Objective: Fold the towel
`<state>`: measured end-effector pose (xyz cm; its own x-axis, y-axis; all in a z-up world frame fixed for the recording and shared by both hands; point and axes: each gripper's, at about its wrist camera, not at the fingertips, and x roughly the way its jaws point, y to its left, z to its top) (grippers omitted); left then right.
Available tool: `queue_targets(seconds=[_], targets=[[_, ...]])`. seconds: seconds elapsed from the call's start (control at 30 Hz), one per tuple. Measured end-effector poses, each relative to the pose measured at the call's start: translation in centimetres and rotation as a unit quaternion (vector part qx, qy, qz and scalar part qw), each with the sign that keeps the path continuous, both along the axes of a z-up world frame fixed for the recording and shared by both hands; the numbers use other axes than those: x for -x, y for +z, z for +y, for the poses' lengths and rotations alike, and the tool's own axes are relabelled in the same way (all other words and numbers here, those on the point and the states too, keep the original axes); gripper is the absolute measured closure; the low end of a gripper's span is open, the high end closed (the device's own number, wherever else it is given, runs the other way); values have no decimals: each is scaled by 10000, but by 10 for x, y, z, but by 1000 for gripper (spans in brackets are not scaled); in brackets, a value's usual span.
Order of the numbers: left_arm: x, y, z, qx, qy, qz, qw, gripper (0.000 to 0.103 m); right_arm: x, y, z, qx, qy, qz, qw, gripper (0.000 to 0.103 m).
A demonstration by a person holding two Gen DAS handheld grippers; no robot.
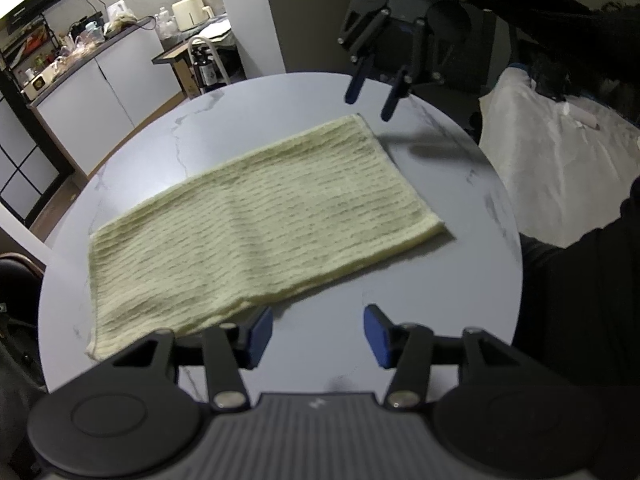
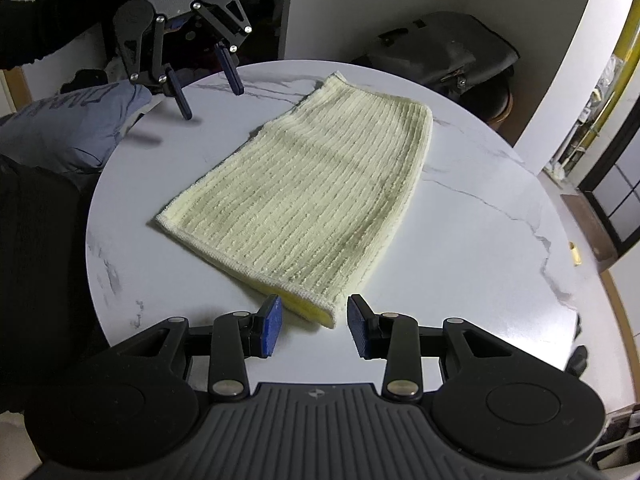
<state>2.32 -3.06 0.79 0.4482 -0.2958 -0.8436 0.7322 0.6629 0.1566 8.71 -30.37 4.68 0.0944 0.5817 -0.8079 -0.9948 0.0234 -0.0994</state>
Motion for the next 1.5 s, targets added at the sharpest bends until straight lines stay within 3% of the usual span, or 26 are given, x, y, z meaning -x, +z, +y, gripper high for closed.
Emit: queue_targets(seconds=[0.3, 0.43, 0.57, 1.5], targets=[[-4, -7, 0, 45, 109, 88, 9999, 49, -10, -16, 10, 150, 99, 301, 9994, 65], [-6, -10, 1, 72, 92, 124, 9999, 49, -3, -19, 10, 154, 262, 328, 9990, 82], [-7, -13, 0, 111, 48, 146, 9998, 49, 4, -19, 12, 143, 324, 363, 9987, 87], [19, -9, 41, 259, -19, 141, 9996, 48, 77, -23, 68, 98, 703, 513, 9962, 87]])
